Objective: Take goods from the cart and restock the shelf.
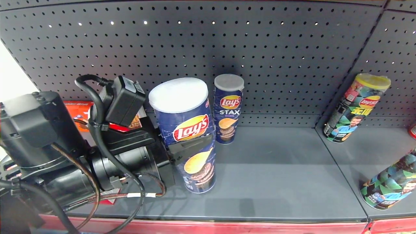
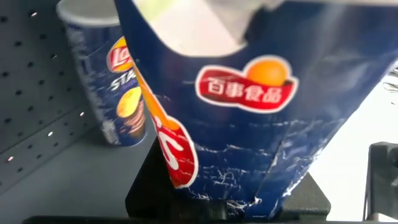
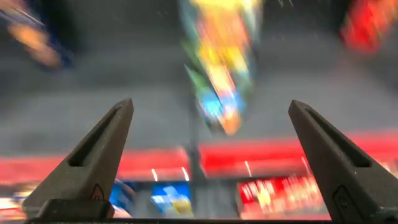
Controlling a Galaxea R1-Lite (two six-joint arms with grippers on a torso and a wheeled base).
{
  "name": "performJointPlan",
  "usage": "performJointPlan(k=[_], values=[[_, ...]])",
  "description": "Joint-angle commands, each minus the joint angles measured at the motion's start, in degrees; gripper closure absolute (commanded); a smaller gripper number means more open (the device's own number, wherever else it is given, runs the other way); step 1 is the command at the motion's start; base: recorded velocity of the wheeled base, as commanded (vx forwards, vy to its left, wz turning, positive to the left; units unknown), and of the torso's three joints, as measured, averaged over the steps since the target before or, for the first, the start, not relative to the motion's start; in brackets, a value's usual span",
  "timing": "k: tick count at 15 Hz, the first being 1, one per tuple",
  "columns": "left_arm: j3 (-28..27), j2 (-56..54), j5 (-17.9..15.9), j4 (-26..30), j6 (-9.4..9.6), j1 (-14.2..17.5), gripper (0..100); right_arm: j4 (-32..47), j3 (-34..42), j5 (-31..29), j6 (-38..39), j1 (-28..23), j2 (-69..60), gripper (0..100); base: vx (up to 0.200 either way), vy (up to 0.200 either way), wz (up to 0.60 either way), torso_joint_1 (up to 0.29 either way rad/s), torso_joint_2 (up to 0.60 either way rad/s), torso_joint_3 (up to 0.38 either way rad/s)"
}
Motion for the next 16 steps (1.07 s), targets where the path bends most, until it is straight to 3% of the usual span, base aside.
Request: performJointPlan(k=[1, 3, 7, 10, 16], values=[[0.4, -0.2, -0.1, 0.1, -0.01, 0.6, 100, 0.0, -10.1, 3.7, -3.5, 3.2, 13.2, 0, 0.000, 0.000, 0.00, 0.000, 0.00, 0.000], [2.3, -0.6, -0.1, -0.1, -0.01, 0.8, 100, -0.4, -13.7, 5.9, -7.8, 6.3, 19.2, 0, 0.000, 0.000, 0.00, 0.000, 0.00, 0.000], [4.9, -3.2, -0.1, 0.0, -0.10, 1.9, 100, -0.9, -22.7, 7.6, -8.0, 10.0, 29.8, 0, 0.000, 0.000, 0.00, 0.000, 0.00, 0.000], [5.9, -4.6, -0.1, 0.0, -0.10, 3.0, 100, -4.3, -24.2, 8.4, -8.0, 15.8, 35.4, 0, 0.000, 0.000, 0.00, 0.000, 0.00, 0.000], [5.7, -4.6, -0.1, 0.0, -0.10, 3.2, 100, -16.0, -26.2, 8.0, -9.8, 20.2, 47.8, 0, 0.000, 0.000, 0.00, 0.000, 0.00, 0.000]])
